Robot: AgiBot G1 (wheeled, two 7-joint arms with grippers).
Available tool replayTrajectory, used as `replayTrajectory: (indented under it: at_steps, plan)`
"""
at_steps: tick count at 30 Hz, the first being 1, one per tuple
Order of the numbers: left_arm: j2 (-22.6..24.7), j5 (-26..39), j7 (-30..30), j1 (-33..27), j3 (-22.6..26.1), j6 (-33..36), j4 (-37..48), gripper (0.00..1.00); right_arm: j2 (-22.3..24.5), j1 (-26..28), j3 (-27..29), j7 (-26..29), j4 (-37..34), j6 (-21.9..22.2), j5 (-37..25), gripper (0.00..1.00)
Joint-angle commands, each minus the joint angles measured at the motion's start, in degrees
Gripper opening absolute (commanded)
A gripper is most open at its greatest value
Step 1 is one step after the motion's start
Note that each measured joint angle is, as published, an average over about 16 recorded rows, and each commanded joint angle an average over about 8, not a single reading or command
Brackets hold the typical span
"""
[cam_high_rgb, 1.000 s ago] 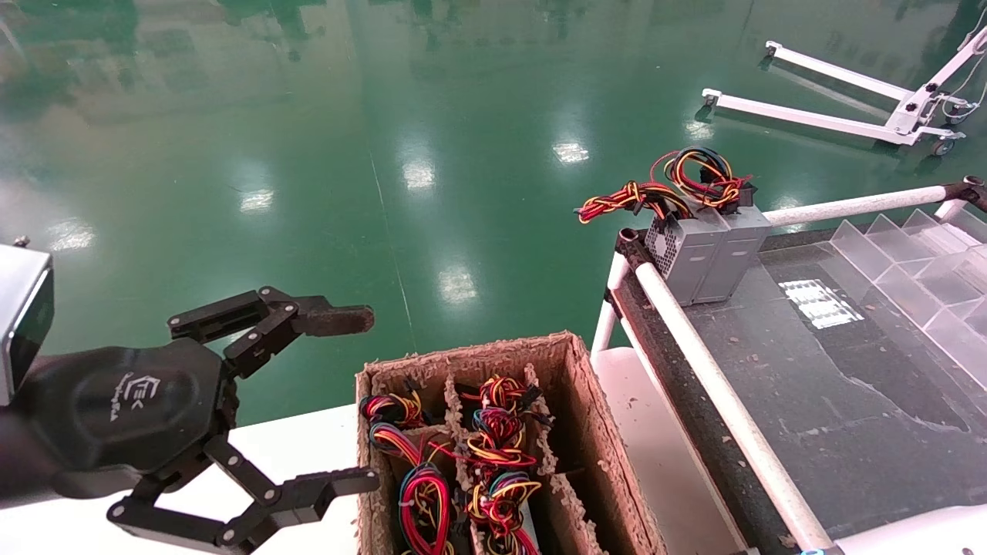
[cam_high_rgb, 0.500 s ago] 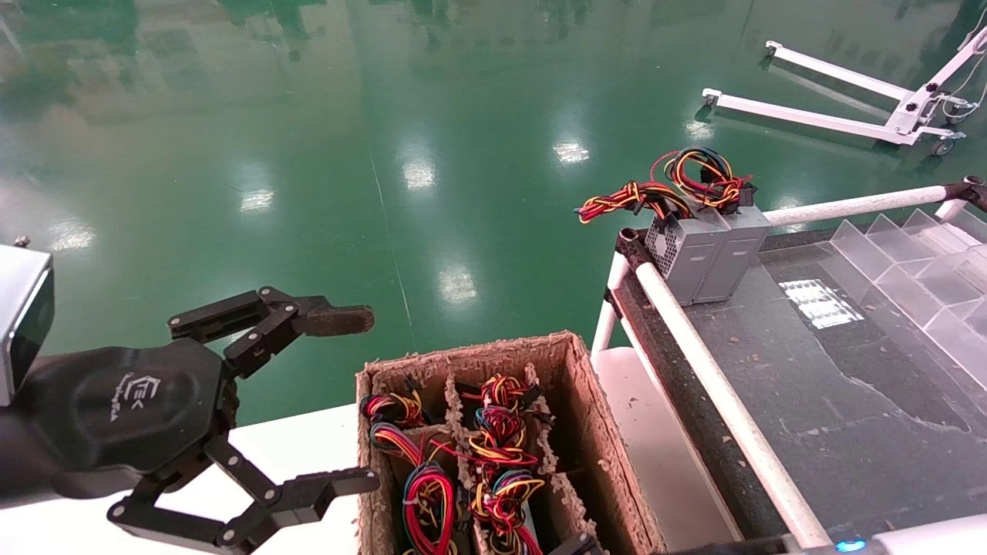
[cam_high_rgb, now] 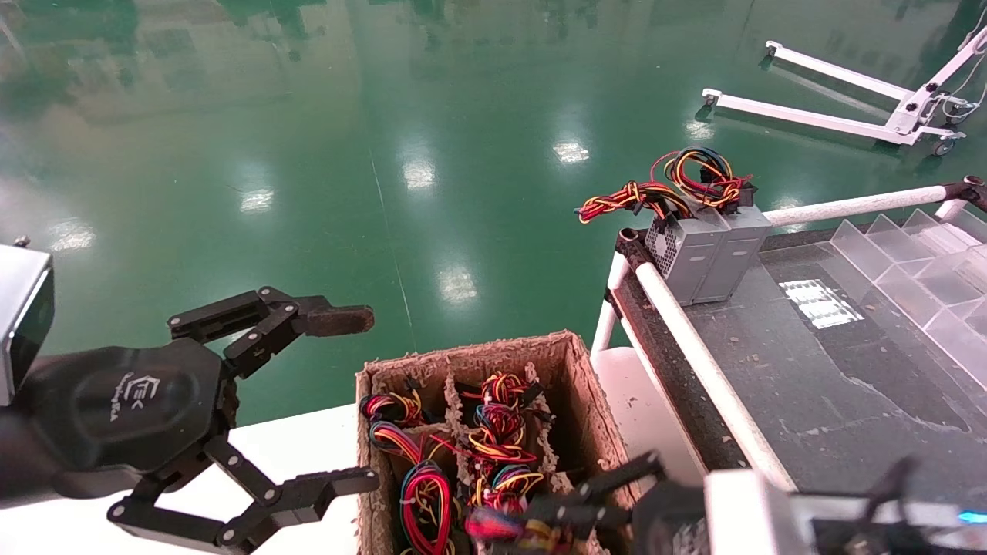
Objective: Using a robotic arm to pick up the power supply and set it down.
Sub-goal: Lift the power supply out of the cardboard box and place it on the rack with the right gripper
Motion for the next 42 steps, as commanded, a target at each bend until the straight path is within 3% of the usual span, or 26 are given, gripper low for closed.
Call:
replayTrajectory:
  at_steps: [1, 12, 19, 32, 42]
  plan:
    - [0.0, 0.0, 0.0, 0.0, 0.0, 0.0, 0.0, 1.0, 0.7, -0.5, 1.1, -0.5, 0.0, 0.3, 1.6, 0.0]
    - [0.0, 0.0, 0.0, 0.0, 0.0, 0.0, 0.0, 1.0, 7.3, -0.9, 9.2, -0.1, -0.3, 0.2, 12.8, 0.0]
    - [0.0, 0.0, 0.0, 0.0, 0.0, 0.0, 0.0, 1.0, 10.4, -1.5, 14.1, -1.6, -1.1, 3.7, 16.3, 0.0]
    - [0.0, 0.0, 0.0, 0.0, 0.0, 0.0, 0.0, 1.0, 14.2, -0.6, 18.8, -8.2, -7.5, 12.8, 12.2, 0.0]
    - [0.0, 0.0, 0.0, 0.0, 0.0, 0.0, 0.0, 1.0, 13.6, 0.6, 19.2, -13.3, -14.7, 19.1, 7.6, 0.0]
